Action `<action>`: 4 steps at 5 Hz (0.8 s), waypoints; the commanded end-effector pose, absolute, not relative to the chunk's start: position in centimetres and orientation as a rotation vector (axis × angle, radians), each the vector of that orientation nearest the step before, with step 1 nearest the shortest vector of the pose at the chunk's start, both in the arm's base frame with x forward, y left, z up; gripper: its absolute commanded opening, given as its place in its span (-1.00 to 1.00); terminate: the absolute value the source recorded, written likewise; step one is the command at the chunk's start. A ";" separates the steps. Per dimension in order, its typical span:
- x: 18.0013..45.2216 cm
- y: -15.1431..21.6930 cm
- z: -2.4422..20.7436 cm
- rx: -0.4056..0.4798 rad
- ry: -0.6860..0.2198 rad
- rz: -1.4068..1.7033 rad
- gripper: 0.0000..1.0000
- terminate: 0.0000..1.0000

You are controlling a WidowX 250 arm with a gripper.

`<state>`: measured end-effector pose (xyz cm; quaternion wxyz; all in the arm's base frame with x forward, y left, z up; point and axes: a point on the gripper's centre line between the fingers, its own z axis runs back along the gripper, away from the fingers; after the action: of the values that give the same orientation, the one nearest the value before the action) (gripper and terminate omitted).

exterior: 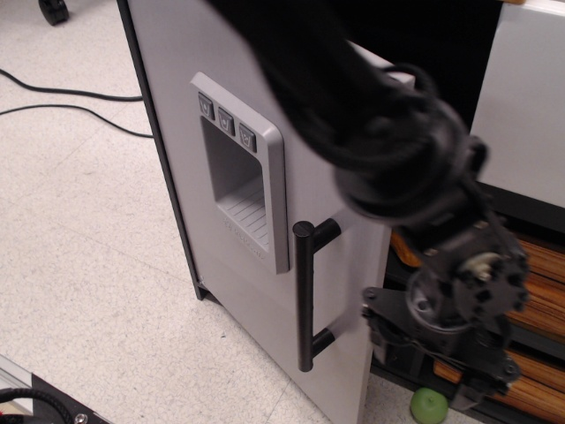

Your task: Open fridge

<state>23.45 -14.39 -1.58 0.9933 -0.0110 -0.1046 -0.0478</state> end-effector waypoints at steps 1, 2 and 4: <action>28.4 -15.0 0.4 -0.027 -0.279 -0.066 1.00 -1.00; 30.7 -13.4 1.1 -0.033 -0.279 -0.015 1.00 -1.00; 30.9 -10.3 3.1 -0.022 -0.253 0.036 1.00 -1.00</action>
<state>30.71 -10.34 0.70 0.9953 -0.0015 -0.0956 0.0174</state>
